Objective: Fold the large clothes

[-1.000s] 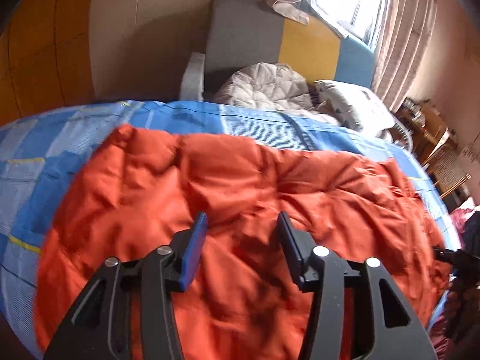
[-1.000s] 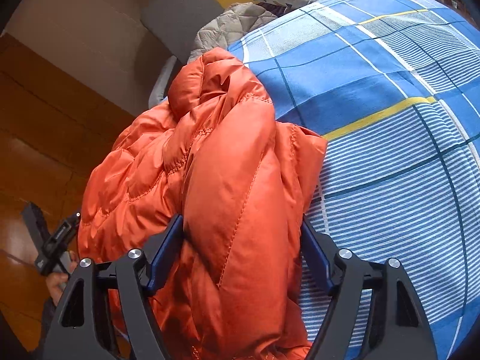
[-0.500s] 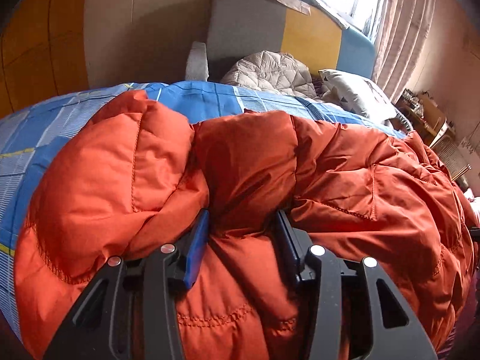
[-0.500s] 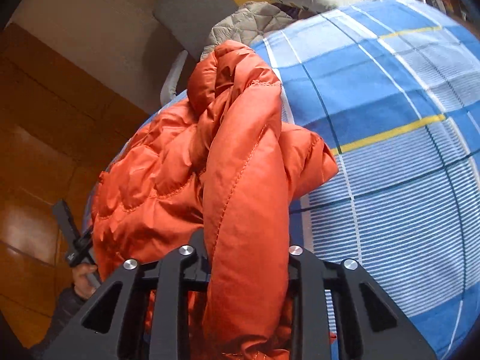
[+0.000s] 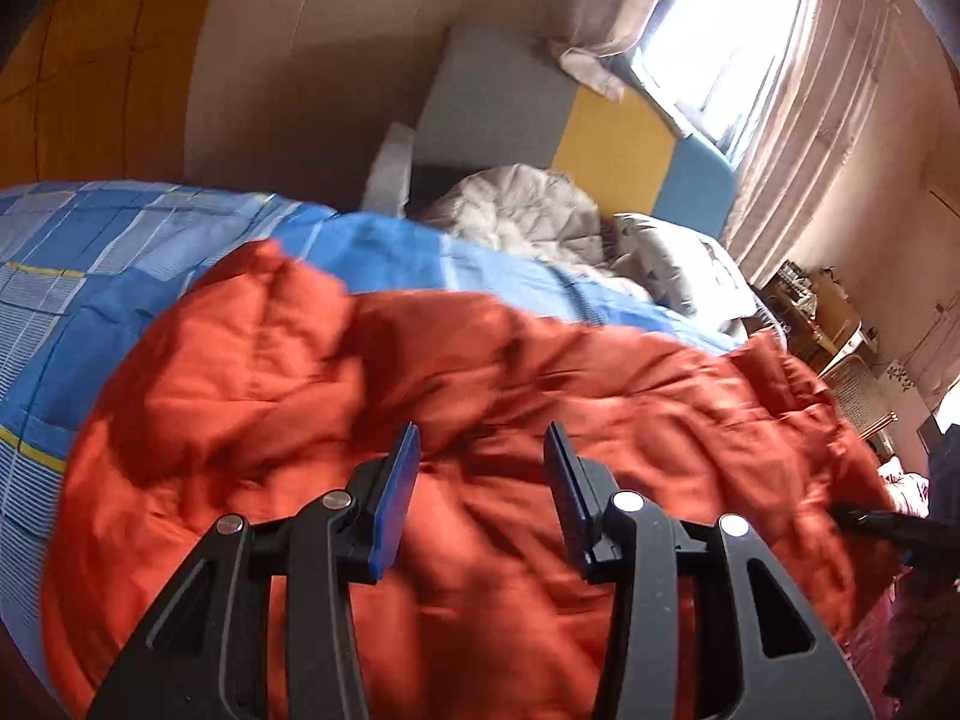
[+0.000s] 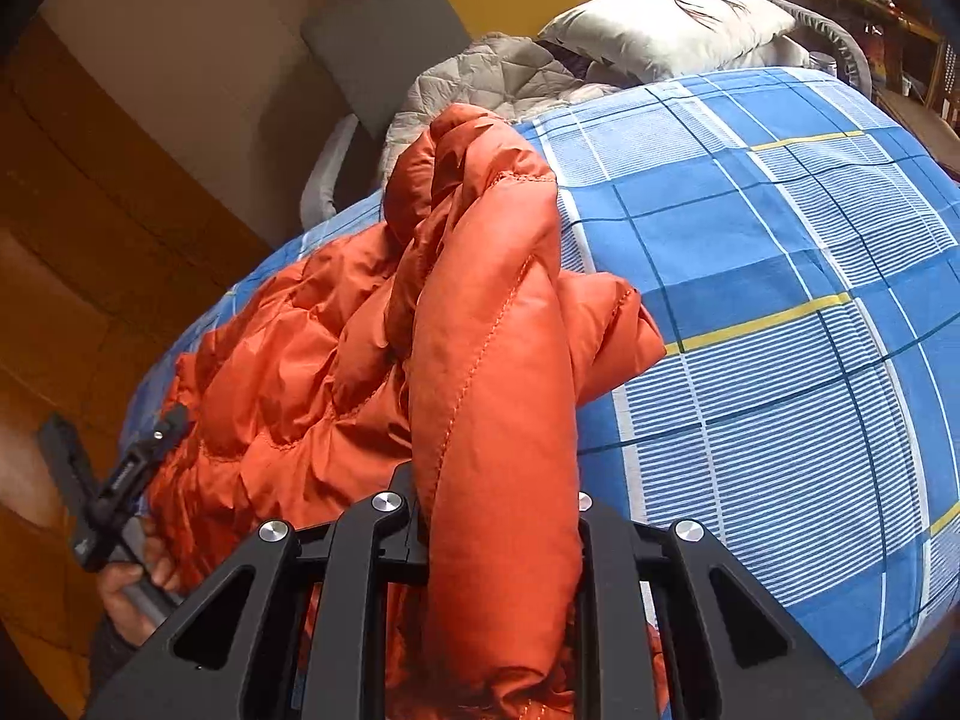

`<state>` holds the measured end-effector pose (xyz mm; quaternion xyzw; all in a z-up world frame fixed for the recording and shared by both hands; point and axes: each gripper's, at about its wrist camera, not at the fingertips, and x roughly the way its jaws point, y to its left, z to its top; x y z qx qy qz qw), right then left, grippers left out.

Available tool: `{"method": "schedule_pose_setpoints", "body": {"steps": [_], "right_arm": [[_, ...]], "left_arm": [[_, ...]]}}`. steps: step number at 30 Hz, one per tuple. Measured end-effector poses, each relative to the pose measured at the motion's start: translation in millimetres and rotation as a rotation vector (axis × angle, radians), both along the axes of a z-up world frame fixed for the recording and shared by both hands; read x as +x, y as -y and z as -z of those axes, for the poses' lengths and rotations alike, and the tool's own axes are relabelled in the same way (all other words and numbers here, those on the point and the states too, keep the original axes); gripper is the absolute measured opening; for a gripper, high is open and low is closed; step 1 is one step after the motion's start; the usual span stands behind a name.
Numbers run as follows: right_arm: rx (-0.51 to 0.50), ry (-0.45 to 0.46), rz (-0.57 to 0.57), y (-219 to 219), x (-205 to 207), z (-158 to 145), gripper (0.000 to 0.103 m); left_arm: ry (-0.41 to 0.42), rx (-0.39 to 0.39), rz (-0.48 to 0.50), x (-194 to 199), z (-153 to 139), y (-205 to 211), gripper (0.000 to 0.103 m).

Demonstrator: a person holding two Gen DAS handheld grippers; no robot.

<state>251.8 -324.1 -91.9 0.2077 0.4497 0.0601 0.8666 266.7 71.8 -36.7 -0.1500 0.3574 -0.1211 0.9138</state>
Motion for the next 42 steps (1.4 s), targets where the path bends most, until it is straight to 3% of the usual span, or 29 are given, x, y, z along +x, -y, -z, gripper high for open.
{"method": "schedule_pose_setpoints", "body": {"steps": [6, 15, 20, 24, 30, 36, 40, 42], "right_arm": [[0.008, 0.018, 0.017, 1.4, -5.0, 5.6, 0.019], [0.095, 0.047, 0.005, 3.0, -14.8, 3.8, 0.016], [0.146, 0.100, -0.004, -16.9, -22.1, -23.3, 0.015], [0.149, 0.141, -0.013, -41.9, -26.2, -53.1, 0.014], [0.117, 0.177, -0.042, -91.5, -27.2, -87.0, 0.014], [0.071, 0.204, -0.077, -137.3, -26.8, -102.9, 0.013], [0.034, 0.210, -0.076, -152.8, -26.5, -107.3, 0.013], [0.012, 0.209, -0.072, -160.1, -26.5, -106.8, 0.013]], "left_arm": [[-0.049, 0.050, 0.029, 17.2, 7.1, 61.9, 0.042], [-0.065, 0.182, 0.029, 36.9, 50.3, 93.2, 0.042], [-0.084, 0.224, 0.032, 43.5, 53.4, 99.5, 0.042], [-0.097, 0.212, 0.036, 43.9, 48.2, 96.0, 0.042], [-0.110, 0.168, 0.040, 44.4, 44.2, 89.5, 0.042], [-0.139, 0.068, 0.050, 33.7, 28.5, 62.5, 0.042], [-0.048, 0.040, 0.016, 4.7, -8.0, 2.0, 0.045], [0.011, 0.068, -0.035, -8.9, -22.9, -37.1, 0.049]]}}
